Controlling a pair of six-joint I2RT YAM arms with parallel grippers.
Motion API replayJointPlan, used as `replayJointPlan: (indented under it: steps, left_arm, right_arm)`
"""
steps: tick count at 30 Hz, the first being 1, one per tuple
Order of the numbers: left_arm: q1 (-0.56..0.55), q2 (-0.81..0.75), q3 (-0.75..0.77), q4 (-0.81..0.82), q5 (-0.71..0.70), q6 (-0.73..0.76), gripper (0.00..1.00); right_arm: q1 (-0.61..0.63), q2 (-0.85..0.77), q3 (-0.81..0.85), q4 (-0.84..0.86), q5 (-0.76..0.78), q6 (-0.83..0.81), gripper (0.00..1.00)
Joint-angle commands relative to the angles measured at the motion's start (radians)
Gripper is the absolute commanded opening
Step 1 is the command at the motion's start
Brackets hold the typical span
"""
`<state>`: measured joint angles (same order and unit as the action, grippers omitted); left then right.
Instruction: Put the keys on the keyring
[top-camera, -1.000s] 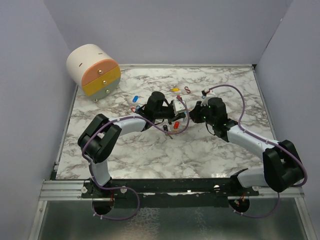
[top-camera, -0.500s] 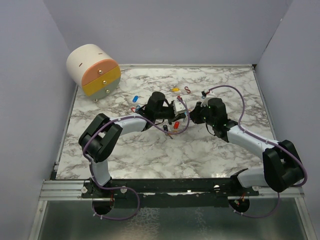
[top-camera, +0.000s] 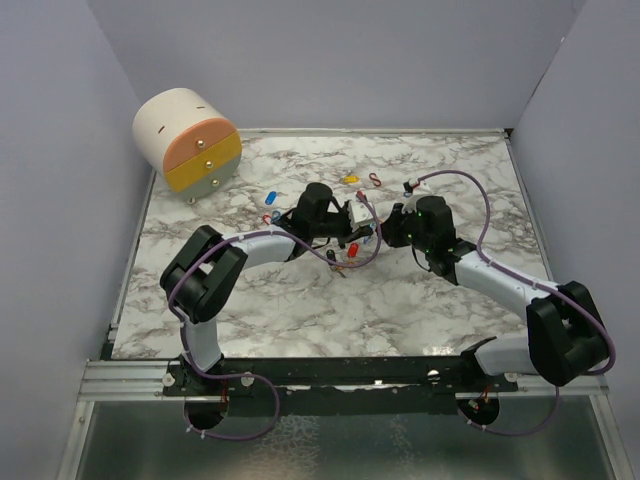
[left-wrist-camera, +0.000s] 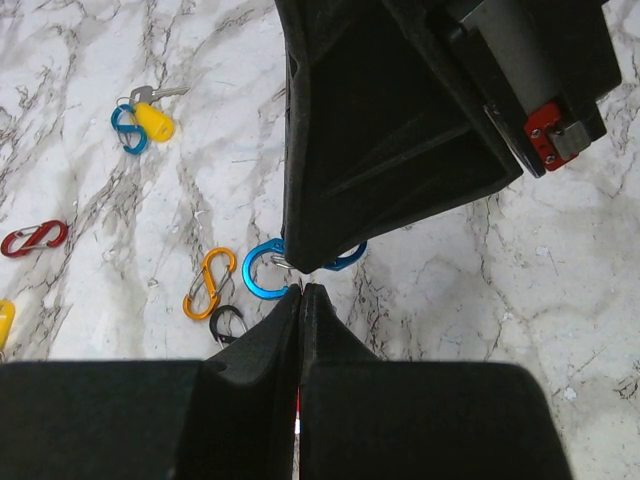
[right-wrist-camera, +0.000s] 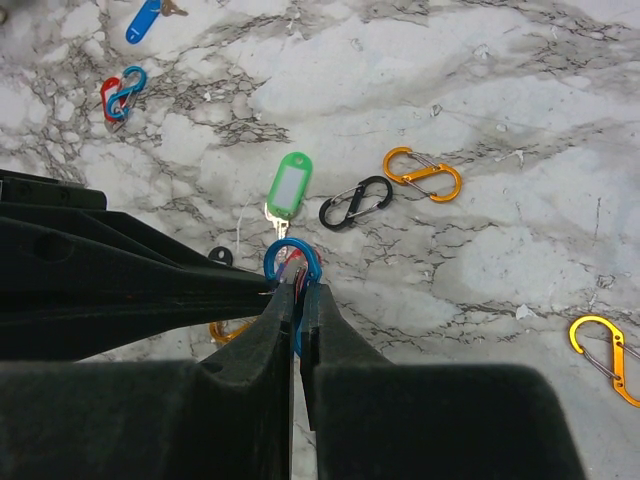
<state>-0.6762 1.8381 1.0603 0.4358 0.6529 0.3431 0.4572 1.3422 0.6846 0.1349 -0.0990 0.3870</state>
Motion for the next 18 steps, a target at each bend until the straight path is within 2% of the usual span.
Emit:
replayJointPlan:
  steps: [1,18]
  left_arm:
    - [-0.002,0.01,0.036,0.021,-0.026,0.021,0.0]
    - [0.021,-0.006,0.028,0.029,-0.042,0.024,0.0]
  right_arm:
    - [0.005,-0.036,-0.014,0.004,-0.025,-0.013,0.01]
    - [0.004,-0.044,-0.016,-0.016,0.009,-0.012,0.01]
